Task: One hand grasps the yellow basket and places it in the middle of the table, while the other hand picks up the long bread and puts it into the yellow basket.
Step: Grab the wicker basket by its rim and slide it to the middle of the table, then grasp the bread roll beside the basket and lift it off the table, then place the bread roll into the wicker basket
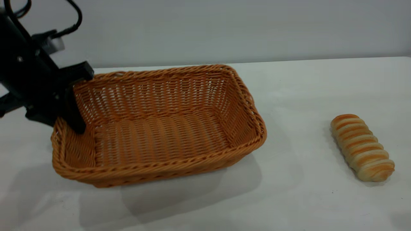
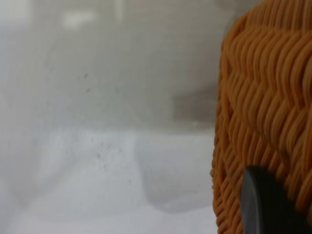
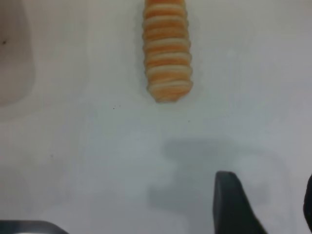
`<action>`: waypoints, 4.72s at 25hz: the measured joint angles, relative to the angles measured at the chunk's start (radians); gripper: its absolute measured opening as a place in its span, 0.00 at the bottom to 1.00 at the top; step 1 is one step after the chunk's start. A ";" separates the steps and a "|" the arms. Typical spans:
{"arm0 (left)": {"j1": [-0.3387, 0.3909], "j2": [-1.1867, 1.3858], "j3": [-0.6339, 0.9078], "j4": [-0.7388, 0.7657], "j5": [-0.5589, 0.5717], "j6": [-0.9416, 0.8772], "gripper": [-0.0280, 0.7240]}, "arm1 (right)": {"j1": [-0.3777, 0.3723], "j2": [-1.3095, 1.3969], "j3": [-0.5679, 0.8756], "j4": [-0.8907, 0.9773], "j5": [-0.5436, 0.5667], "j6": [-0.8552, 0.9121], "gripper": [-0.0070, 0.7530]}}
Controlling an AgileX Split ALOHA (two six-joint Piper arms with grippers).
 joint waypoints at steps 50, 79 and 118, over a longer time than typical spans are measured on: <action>-0.038 -0.191 -0.088 -0.130 0.110 0.470 0.81 | 0.000 1.092 -0.425 0.052 -0.211 -0.128 0.78; -0.039 -0.691 0.032 0.051 0.374 0.367 0.81 | -0.081 1.336 -0.556 0.109 -0.230 -0.203 0.30; -0.040 -0.940 0.180 0.053 0.342 0.316 0.81 | 0.390 0.926 -0.564 0.226 -0.218 -0.307 0.08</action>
